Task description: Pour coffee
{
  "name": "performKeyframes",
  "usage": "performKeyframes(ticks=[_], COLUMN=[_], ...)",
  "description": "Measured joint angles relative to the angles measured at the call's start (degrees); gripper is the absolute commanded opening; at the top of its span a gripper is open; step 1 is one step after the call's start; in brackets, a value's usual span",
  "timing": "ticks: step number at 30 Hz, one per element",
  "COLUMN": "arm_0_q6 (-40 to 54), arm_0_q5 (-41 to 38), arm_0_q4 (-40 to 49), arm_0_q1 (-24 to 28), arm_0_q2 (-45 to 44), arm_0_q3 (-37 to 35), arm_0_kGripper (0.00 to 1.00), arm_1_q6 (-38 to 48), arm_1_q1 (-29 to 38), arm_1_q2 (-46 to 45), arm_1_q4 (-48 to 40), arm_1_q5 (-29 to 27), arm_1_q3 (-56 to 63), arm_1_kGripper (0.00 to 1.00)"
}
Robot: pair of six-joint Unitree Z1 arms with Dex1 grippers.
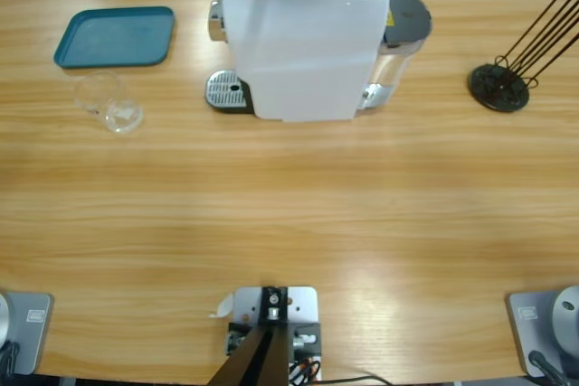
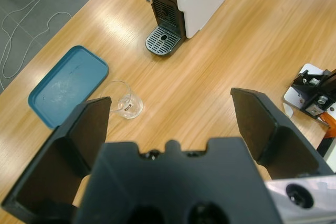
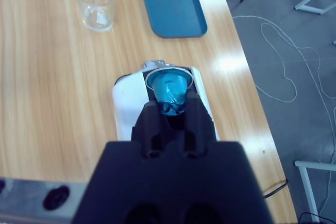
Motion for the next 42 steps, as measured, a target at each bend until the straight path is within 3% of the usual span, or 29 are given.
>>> performKeyframes(ticks=[15, 18, 20, 21, 22, 24, 27, 28, 29, 31, 32, 33, 38, 42], arm_0_q6=[-0.41, -0.74, -0.91, -0.96, -0.97, -0.97, -0.98, -0.98, -0.98, -1.01, -1.07, -1.12, -1.22, -2.85], arm_0_q5=[0.00, 0.00, 0.00, 0.00, 0.00, 0.00, 0.00, 0.00, 0.00, 0.00, 0.00, 0.00, 0.00, 0.00], arm_0_q4=[0.00, 0.00, 0.00, 0.00, 0.00, 0.00, 0.00, 0.00, 0.00, -0.01, -0.01, -0.01, -0.14, -0.18], arm_0_q1=[0.00, 0.00, 0.00, 0.00, 0.00, 0.00, 0.00, 0.00, 0.00, 0.00, 0.00, 0.00, 0.00, 0.00], arm_0_q2=[-1.00, -1.01, -1.08, -1.15, -1.18, -1.18, -1.18, -1.18, -1.18, -1.18, -1.18, -1.18, -1.18, -1.18], arm_0_q3=[0.35, 0.70, 0.91, 1.00, 1.06, 1.13, 1.14, 1.14, 1.21, 1.55, 1.70, 1.81, 1.83, 1.83], arm_0_kGripper=[0.991, 0.991, 0.991, 0.991, 0.991, 0.991, 0.991, 0.991, 0.991, 0.991, 0.991, 0.991, 0.977, 1.000], arm_1_q6=[-0.21, -0.21, -0.21, -0.21, -0.21, -0.21, -0.21, -0.21, -0.21, -0.21, -0.21, -0.21, 5.54, 16.27], arm_1_q1=[-0.38, -0.39, -0.40, -0.41, -0.42, -0.43, -0.44, -0.43, -0.43, -0.41, -0.35, -0.21, 3.36, 8.37], arm_1_q2=[0.13, 0.51, 0.79, 0.79, 0.79, 0.80, 0.80, 0.79, 0.79, 0.62, 0.34, -0.09, -2.71, -6.32], arm_1_q4=[0.00, 0.00, 0.00, 0.00, 0.00, -0.01, -0.27, -0.37, -0.43, -0.49, -0.49, -0.49, -0.49, -2.14], arm_1_q5=[-0.85, -0.85, -0.85, -0.87, -0.91, -1.22, -1.96, -2.06, -2.11, -2.25, -2.31, -2.31, -2.12, -4.60], arm_1_q3=[0.43, 0.43, 0.43, 0.43, 0.43, 0.43, 0.43, 0.43, 0.43, 0.43, 0.43, 0.43, 0.43, 3.00], arm_1_kGripper=[0.009, 0.340, 0.757, 0.886, 0.963, 1.000, 0.962, 0.891, 0.769, 0.380, 0.125, 0.000, 0.000, 0.000])
